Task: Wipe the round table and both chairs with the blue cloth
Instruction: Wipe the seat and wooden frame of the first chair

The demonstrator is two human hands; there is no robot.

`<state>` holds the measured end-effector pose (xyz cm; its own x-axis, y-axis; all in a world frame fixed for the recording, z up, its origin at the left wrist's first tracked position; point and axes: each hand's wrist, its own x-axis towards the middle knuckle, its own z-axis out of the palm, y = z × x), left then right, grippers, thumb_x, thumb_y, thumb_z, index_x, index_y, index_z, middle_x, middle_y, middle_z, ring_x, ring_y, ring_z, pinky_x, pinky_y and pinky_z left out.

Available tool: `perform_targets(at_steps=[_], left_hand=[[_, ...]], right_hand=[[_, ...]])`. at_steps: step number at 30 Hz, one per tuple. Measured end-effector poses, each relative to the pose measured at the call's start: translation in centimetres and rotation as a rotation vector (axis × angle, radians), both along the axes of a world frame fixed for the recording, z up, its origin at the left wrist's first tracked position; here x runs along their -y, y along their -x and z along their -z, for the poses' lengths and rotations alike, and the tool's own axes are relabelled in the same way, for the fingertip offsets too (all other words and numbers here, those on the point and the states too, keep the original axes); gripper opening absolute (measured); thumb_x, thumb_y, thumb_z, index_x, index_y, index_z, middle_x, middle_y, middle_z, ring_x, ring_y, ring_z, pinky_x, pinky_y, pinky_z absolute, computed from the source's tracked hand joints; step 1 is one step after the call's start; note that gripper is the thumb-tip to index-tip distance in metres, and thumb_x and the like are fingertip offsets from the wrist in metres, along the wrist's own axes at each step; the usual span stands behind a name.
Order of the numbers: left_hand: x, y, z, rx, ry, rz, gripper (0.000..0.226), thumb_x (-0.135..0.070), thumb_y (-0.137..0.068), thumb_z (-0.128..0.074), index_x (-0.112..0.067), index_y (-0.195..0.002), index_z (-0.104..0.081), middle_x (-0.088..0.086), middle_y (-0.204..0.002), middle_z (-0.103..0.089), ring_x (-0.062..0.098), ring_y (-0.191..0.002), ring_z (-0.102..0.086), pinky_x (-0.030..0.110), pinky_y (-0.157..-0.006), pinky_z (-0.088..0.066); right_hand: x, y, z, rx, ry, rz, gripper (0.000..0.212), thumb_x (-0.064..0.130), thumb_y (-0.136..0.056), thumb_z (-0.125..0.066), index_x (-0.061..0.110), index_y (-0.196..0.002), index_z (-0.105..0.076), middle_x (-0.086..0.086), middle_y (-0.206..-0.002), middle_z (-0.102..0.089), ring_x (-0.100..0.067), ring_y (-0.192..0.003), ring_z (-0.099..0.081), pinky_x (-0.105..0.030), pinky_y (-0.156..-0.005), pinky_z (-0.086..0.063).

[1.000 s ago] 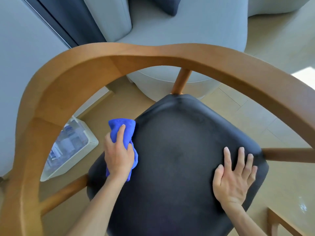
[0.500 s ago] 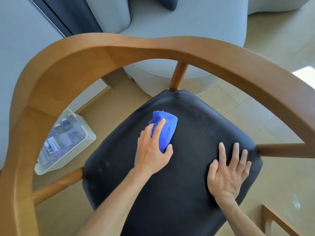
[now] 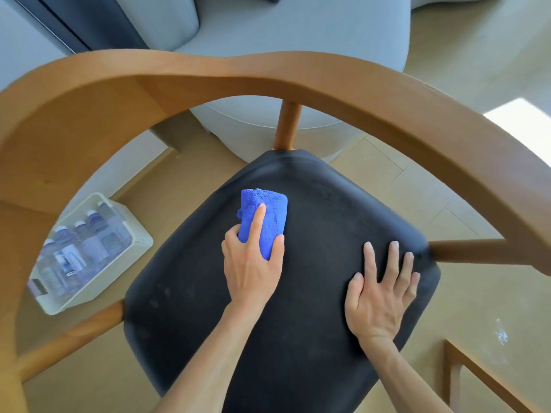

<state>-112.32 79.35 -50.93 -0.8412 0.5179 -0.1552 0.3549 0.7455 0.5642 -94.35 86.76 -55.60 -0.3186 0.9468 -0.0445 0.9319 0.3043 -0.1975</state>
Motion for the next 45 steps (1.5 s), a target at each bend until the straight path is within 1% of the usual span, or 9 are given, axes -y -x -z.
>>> perform_targets(at_steps=[4,12,16,20,27,33,37,42,45], left_hand=[[-2.1,-0.6,-0.5,0.064,-0.022,0.033,0.058,-0.039,-0.087,-0.058,-0.042,-0.14,-0.035,-0.002,-0.115,-0.034,0.022,-0.099,-0.051,0.037,-0.078,-0.05],[-11.0,-3.4,0.2,-0.112,0.036,0.485,0.054,-0.03,-0.085,-0.061,-0.032,-0.136,-0.045,0.014,-0.114,-0.044,0.03,-0.083,-0.045,0.039,-0.059,-0.049],[-9.2,-1.8,0.0,-0.108,0.062,0.448,0.052,-0.023,-0.083,-0.062,-0.03,-0.133,-0.048,0.013,-0.116,-0.043,0.03,-0.084,-0.047,0.033,-0.055,-0.036],[-4.5,1.0,-0.5,-0.066,0.099,0.336,0.051,-0.021,-0.08,-0.061,-0.032,-0.128,-0.05,0.009,-0.116,-0.04,0.03,-0.089,-0.05,0.034,-0.056,-0.039],[9.3,5.1,-1.1,-0.035,0.245,-0.156,0.047,-0.024,-0.085,-0.062,-0.032,-0.129,-0.047,0.007,-0.116,-0.038,0.033,-0.084,-0.054,0.034,-0.067,-0.041],[13.0,4.4,-1.3,-0.001,0.209,-0.551,0.048,-0.028,-0.09,-0.057,-0.033,-0.134,-0.039,0.016,-0.121,-0.037,0.038,-0.088,-0.05,0.044,-0.079,-0.043],[10.7,1.1,-1.5,0.019,0.145,-0.578,0.048,-0.028,-0.09,-0.056,-0.031,-0.135,-0.039,0.015,-0.129,-0.035,0.039,-0.096,-0.051,0.042,-0.085,-0.042],[4.8,-8.6,-1.0,0.123,0.017,-0.4,0.048,-0.029,-0.086,-0.06,-0.035,-0.131,-0.045,0.0,-0.119,-0.033,0.032,-0.088,-0.056,0.031,-0.076,-0.04],[0.7,-15.5,-1.6,0.184,-0.068,-0.155,0.048,-0.034,-0.083,-0.059,-0.038,-0.129,-0.045,-0.004,-0.113,-0.033,0.029,-0.086,-0.058,0.031,-0.072,-0.046]], right_hand=[[0.0,0.0,0.1,-0.016,-0.013,0.004,0.058,0.034,-0.089,-0.031,0.021,-0.144,-0.044,-0.011,-0.159,-0.018,-0.034,-0.148,-0.009,-0.051,-0.119,-0.002],[0.0,-0.3,0.8,-0.052,-0.048,-0.003,0.056,0.034,-0.09,-0.031,0.022,-0.144,-0.043,-0.011,-0.159,-0.019,-0.034,-0.147,-0.01,-0.05,-0.118,-0.003],[0.0,-0.2,0.8,-0.05,-0.055,-0.001,0.056,0.034,-0.09,-0.031,0.022,-0.143,-0.044,-0.01,-0.159,-0.019,-0.034,-0.147,-0.011,-0.05,-0.118,-0.004],[0.0,-0.1,0.5,-0.037,-0.034,-0.002,0.057,0.034,-0.089,-0.031,0.021,-0.143,-0.044,-0.01,-0.159,-0.019,-0.034,-0.147,-0.01,-0.049,-0.118,-0.001],[0.1,0.0,-0.1,-0.007,0.034,0.002,0.059,0.036,-0.089,-0.027,0.022,-0.146,-0.039,-0.008,-0.16,-0.013,-0.031,-0.148,-0.003,-0.045,-0.118,0.005],[0.1,-0.2,-0.4,0.003,0.05,-0.003,0.059,0.036,-0.09,-0.027,0.023,-0.147,-0.037,-0.008,-0.16,-0.012,-0.031,-0.148,-0.002,-0.046,-0.118,0.005],[0.1,-0.2,-0.2,0.007,0.054,-0.014,0.057,0.036,-0.091,-0.028,0.026,-0.147,-0.034,-0.008,-0.161,-0.011,-0.032,-0.148,-0.002,-0.045,-0.118,0.007],[-0.2,-0.6,-0.1,-0.047,0.087,-0.017,0.054,0.036,-0.093,-0.03,0.03,-0.147,-0.036,-0.005,-0.161,-0.012,-0.028,-0.148,0.0,-0.04,-0.117,0.009],[-0.7,-1.5,-0.4,-0.227,0.075,0.0,0.052,0.033,-0.092,-0.029,0.025,-0.139,-0.051,-0.004,-0.157,-0.027,-0.023,-0.146,-0.011,-0.04,-0.117,-0.007]])
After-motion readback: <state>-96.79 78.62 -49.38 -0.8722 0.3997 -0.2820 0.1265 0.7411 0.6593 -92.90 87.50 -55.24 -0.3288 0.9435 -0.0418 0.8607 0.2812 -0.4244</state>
